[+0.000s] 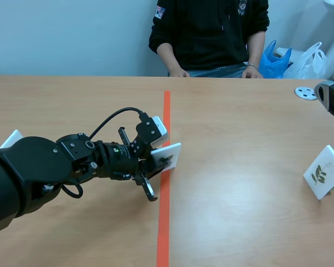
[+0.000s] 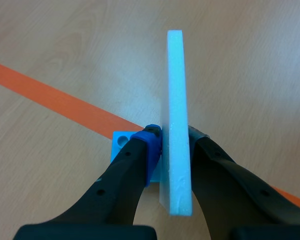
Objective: Sort the leaf by its shape. The table is split by an orange tape line. A compound leaf with several leaflets goes to the left side, a simple leaf with one blade goes to the right side. Return to the home posture when a red brick is placed on the table.
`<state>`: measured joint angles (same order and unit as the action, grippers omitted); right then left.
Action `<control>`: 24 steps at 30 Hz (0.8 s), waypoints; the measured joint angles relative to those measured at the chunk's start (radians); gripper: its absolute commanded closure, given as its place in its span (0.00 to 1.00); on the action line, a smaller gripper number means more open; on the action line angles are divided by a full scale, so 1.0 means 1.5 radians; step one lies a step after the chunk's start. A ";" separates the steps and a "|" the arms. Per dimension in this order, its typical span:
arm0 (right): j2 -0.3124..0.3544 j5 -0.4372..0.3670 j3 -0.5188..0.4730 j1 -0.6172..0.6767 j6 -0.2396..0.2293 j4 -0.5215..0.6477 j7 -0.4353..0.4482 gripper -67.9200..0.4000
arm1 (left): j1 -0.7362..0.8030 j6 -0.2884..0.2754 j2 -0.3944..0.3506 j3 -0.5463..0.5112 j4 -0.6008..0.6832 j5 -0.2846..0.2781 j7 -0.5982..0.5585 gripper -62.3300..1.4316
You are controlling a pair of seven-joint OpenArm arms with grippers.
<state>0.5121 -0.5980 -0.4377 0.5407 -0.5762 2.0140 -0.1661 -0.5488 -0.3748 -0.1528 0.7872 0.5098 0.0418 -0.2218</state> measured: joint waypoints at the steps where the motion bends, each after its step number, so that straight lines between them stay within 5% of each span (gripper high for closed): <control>1: 0.000 0.000 0.000 0.000 0.000 0.000 0.000 0.19 | 0.000 0.000 0.000 0.000 0.000 0.000 0.000 0.85; 8: 0.000 0.001 0.000 0.000 0.000 0.000 0.000 0.19 | 0.000 0.000 0.000 -0.006 0.000 0.000 0.001 0.85; 14: 0.000 0.015 0.000 0.000 0.000 0.000 0.000 0.19 | 0.001 -0.002 -0.007 -0.100 0.002 -0.042 0.027 0.85; 24: 0.000 0.015 0.000 0.000 0.000 0.000 0.000 0.19 | 0.035 -0.061 -0.125 -0.231 0.087 -0.130 0.096 0.85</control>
<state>0.5121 -0.5755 -0.4377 0.5407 -0.5762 2.0140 -0.1661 -0.4965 -0.4660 -0.3401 0.4400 0.6407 -0.1539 -0.0780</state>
